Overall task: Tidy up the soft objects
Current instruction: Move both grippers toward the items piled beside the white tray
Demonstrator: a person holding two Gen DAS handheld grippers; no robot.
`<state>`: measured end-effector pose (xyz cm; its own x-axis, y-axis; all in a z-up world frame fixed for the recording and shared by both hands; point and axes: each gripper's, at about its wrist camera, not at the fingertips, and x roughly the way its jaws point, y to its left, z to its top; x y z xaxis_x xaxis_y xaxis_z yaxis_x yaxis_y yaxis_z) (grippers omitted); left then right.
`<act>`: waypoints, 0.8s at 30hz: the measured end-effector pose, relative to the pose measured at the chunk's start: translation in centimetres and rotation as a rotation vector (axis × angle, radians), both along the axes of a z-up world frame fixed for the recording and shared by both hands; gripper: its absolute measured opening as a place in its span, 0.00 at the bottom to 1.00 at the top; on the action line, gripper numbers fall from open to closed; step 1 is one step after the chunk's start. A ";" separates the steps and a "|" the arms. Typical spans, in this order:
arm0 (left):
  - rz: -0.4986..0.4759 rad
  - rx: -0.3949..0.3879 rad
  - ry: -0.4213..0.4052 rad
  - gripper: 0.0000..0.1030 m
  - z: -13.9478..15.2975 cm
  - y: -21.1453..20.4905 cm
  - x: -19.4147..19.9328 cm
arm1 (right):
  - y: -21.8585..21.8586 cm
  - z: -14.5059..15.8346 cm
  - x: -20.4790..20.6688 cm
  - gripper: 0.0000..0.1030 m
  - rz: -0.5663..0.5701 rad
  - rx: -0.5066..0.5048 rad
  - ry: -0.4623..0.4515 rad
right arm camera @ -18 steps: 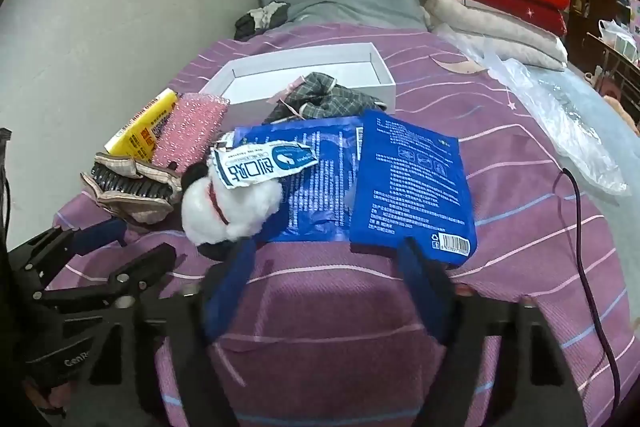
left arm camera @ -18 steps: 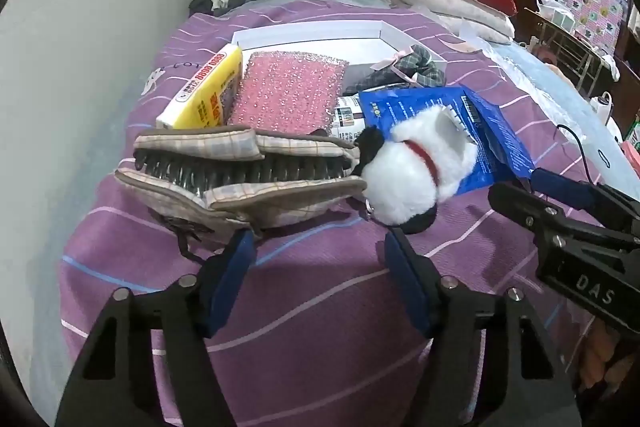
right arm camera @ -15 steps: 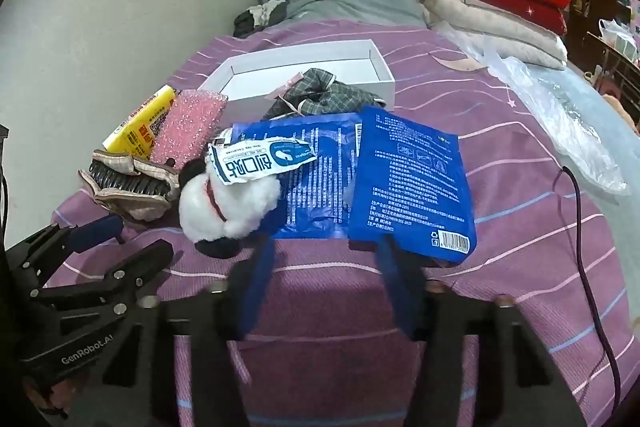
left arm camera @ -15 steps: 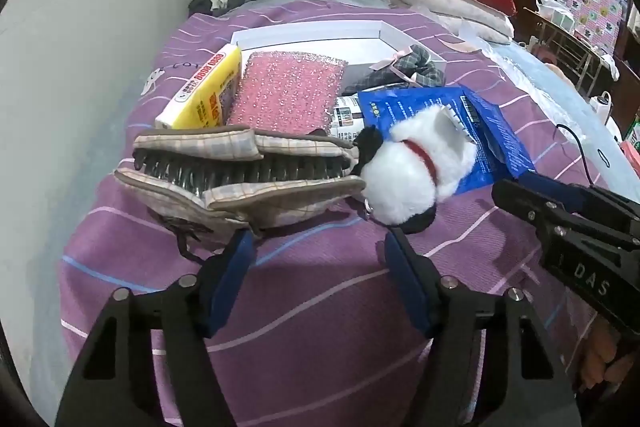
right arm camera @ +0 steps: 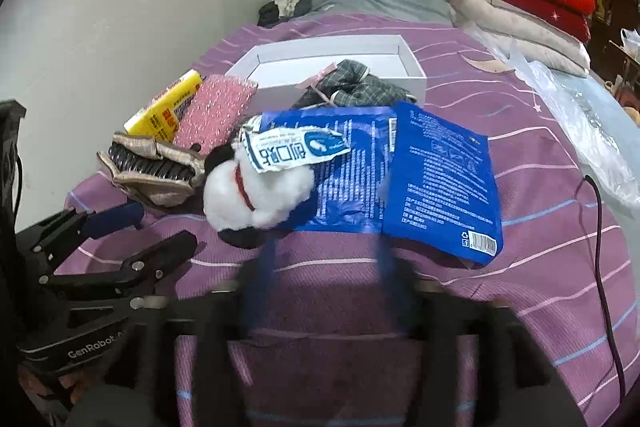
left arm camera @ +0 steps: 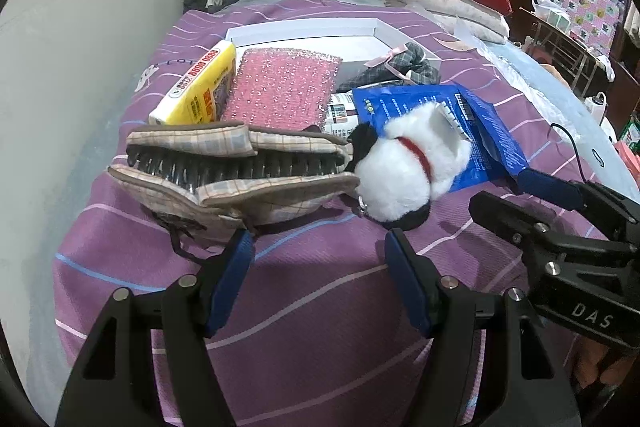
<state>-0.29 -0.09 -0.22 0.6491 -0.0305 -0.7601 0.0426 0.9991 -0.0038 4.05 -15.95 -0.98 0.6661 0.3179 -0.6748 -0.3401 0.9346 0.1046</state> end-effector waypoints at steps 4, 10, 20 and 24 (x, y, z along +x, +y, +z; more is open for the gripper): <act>-0.011 0.007 0.008 0.68 0.3 -0.1 0.2 | 0.1 0.1 -0.1 0.65 0.003 -0.005 -0.006; -0.031 0.008 0.001 0.68 1.5 0.0 0.4 | 0.1 1.3 -0.1 0.65 0.018 -0.003 -0.007; -0.045 -0.172 -0.028 0.68 5.0 3.5 1.1 | 0.3 5.5 1.6 0.62 0.168 0.106 0.073; -0.007 -0.185 -0.013 0.67 5.4 5.1 1.4 | 0.8 5.5 2.7 0.46 0.213 0.158 0.165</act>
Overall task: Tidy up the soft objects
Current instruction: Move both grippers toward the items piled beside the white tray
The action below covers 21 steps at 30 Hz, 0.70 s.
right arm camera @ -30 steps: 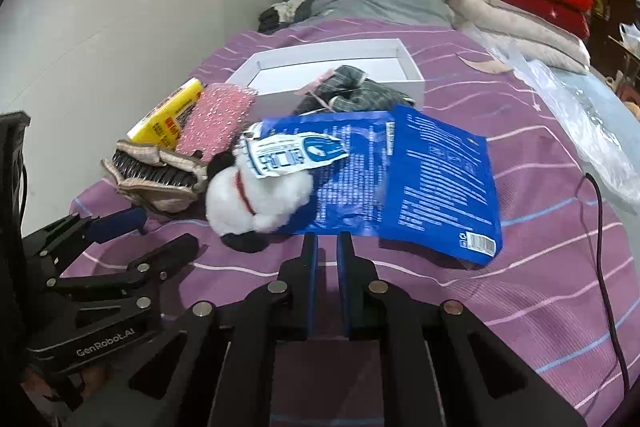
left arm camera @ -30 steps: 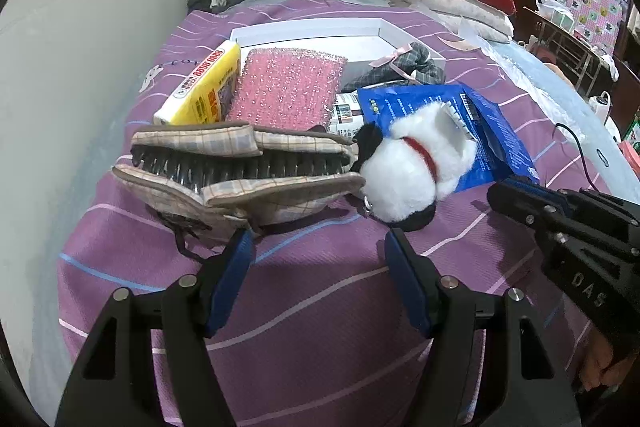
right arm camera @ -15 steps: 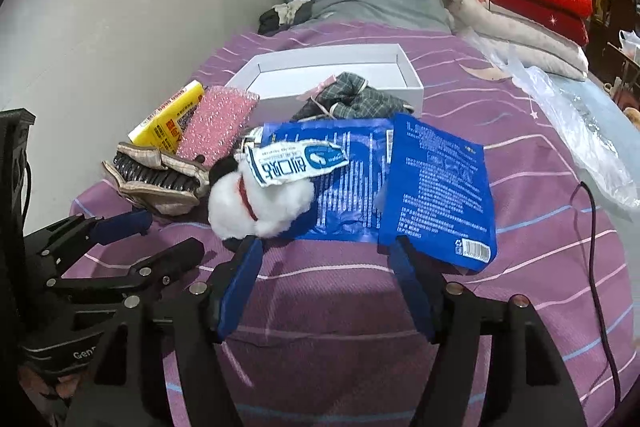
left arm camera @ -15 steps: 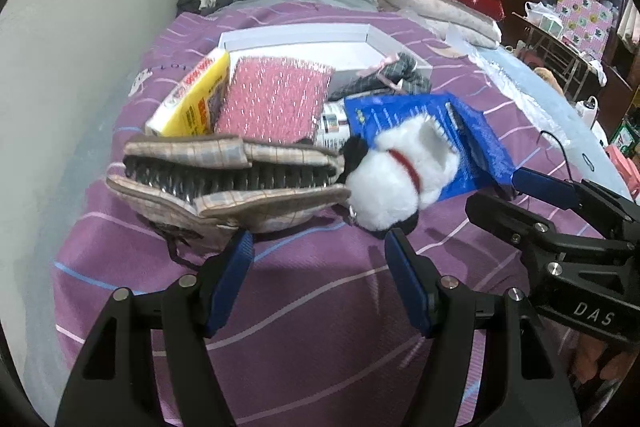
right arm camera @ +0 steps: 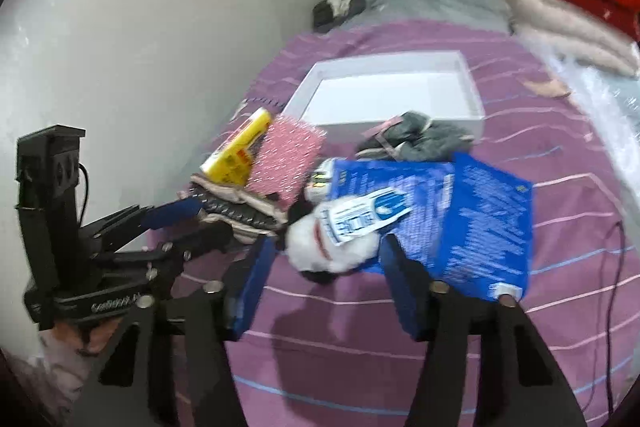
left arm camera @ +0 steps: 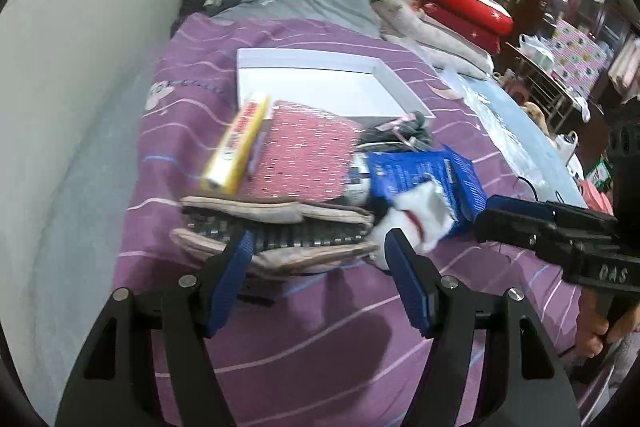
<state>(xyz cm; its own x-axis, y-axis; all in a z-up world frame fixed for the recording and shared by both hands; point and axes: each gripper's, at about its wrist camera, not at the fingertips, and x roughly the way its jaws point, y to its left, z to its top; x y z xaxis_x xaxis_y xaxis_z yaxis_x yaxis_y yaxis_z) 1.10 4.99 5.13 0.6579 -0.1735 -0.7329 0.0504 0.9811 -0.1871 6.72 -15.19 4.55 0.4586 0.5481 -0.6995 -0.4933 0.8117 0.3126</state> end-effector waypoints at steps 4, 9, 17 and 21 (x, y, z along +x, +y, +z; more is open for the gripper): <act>0.017 0.007 0.028 0.67 0.5 1.2 0.4 | -0.6 0.4 1.7 0.38 -0.029 0.029 0.066; 0.032 -0.022 0.048 0.64 1.3 3.0 0.4 | -3.1 2.3 4.4 0.38 -0.105 0.079 0.232; 0.033 -0.038 0.075 0.64 1.6 3.4 0.9 | -8.2 7.6 3.1 0.90 -0.274 0.225 0.296; 0.001 -0.015 0.077 0.64 2.0 2.2 0.7 | -8.6 7.5 1.4 0.96 -0.308 0.361 0.311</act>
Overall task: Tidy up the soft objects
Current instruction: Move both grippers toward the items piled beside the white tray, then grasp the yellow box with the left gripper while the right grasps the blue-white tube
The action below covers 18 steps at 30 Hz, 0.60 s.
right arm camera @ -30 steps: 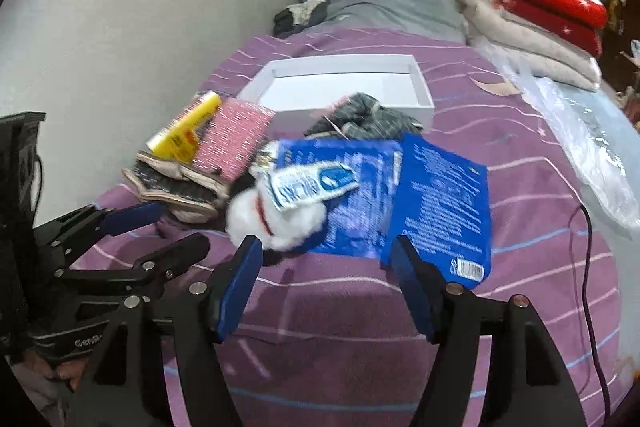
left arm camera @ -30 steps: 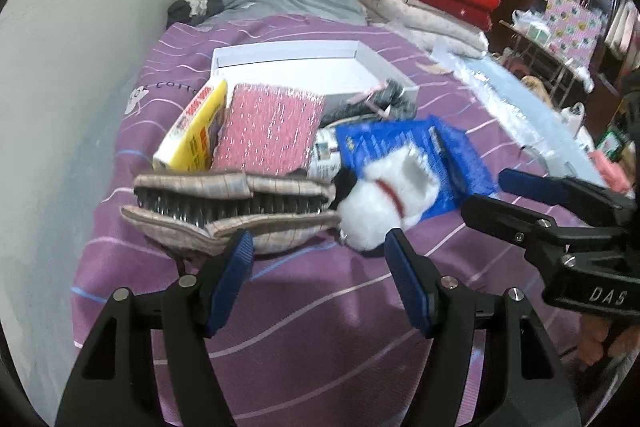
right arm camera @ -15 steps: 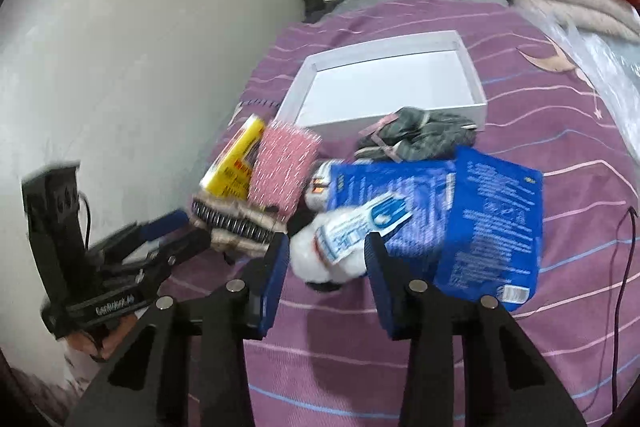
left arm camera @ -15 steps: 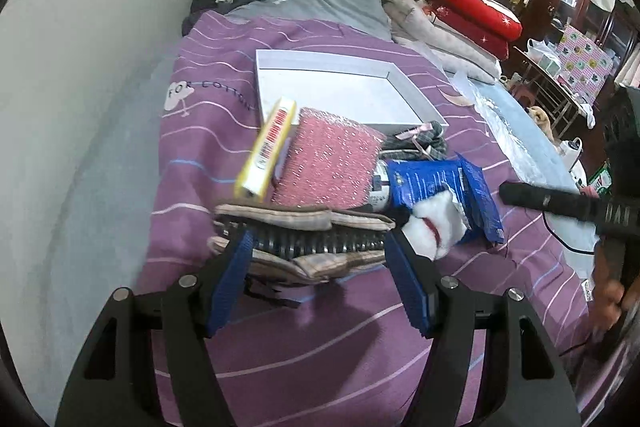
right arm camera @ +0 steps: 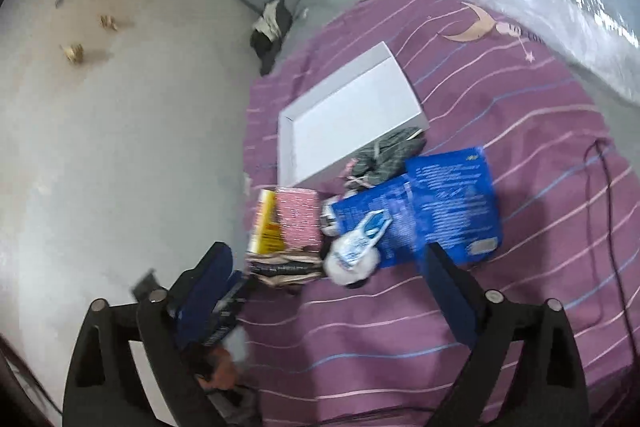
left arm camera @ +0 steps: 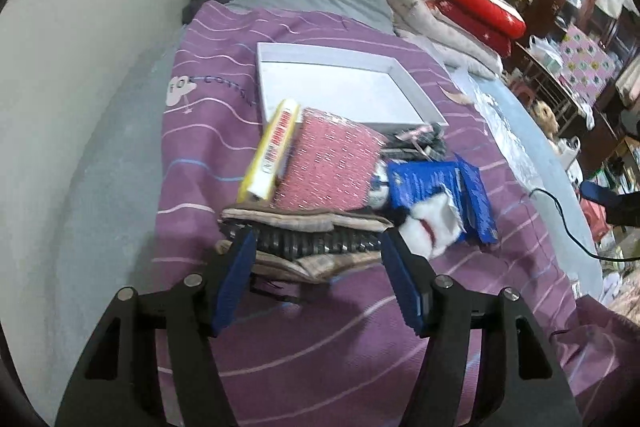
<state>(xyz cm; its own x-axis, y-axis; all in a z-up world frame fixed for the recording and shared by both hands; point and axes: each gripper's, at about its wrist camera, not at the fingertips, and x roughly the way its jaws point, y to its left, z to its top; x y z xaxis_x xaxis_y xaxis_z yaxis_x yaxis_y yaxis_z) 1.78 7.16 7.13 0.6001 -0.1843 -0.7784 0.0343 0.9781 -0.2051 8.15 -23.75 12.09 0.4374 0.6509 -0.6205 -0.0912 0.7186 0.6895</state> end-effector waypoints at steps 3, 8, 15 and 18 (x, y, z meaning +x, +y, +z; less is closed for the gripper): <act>-0.003 0.064 -0.019 0.64 0.8 -0.9 -0.7 | 0.3 -1.7 -0.9 0.97 -0.015 0.085 0.085; -0.016 0.018 -0.055 0.64 2.1 -1.8 -1.6 | -0.6 -2.9 -3.2 0.97 -0.007 0.121 0.252; -0.154 0.084 -0.066 0.64 2.2 -7.2 -2.8 | -4.0 2.6 -5.9 0.97 -0.089 -0.095 0.055; -0.167 0.109 -0.085 0.64 2.7 -7.9 -3.2 | -5.0 4.7 -6.7 0.97 -0.081 -0.109 0.012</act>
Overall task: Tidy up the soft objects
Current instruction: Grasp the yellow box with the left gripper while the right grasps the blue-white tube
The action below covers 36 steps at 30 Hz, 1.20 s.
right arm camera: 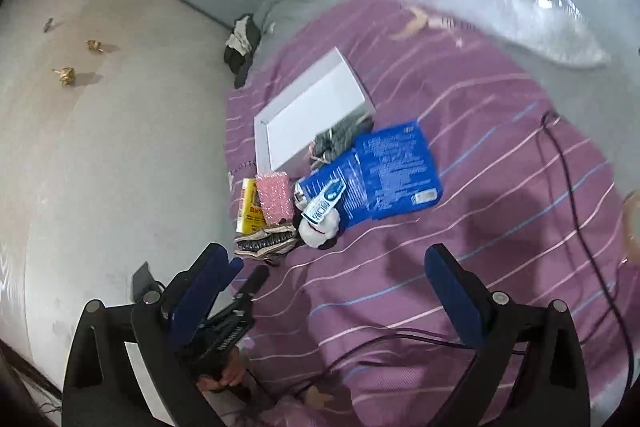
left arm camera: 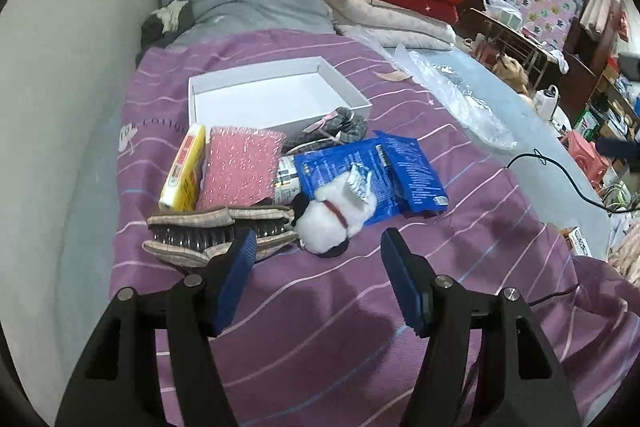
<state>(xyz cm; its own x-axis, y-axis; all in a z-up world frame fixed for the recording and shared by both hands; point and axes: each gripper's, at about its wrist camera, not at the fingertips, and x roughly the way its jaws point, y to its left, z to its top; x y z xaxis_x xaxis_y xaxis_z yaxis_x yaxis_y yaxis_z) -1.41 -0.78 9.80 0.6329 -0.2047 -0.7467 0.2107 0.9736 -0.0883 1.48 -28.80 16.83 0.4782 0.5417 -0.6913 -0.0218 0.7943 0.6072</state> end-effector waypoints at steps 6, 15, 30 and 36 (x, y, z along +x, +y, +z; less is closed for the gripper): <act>0.065 0.006 -0.005 0.64 1.4 1.9 1.6 | 1.0 0.9 2.3 1.00 0.067 -0.094 -0.091; 0.180 0.078 0.034 0.64 1.4 5.8 6.5 | 8.7 -4.8 12.4 0.78 0.226 -0.019 0.128; 0.216 0.185 0.212 0.48 -4.8 8.4 11.2 | 8.4 -15.2 14.0 0.45 0.033 0.040 0.237; 0.246 0.137 0.281 0.15 -6.0 9.7 11.7 | 10.1 -16.3 14.3 0.45 0.119 0.154 0.307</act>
<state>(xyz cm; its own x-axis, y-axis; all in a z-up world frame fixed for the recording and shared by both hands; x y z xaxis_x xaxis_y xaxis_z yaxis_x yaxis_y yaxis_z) 10.25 8.97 3.76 0.4180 0.0412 -0.9075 -0.0439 0.9987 0.0252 15.80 -18.70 0.56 0.1884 0.6898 -0.6991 0.0932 0.6960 0.7119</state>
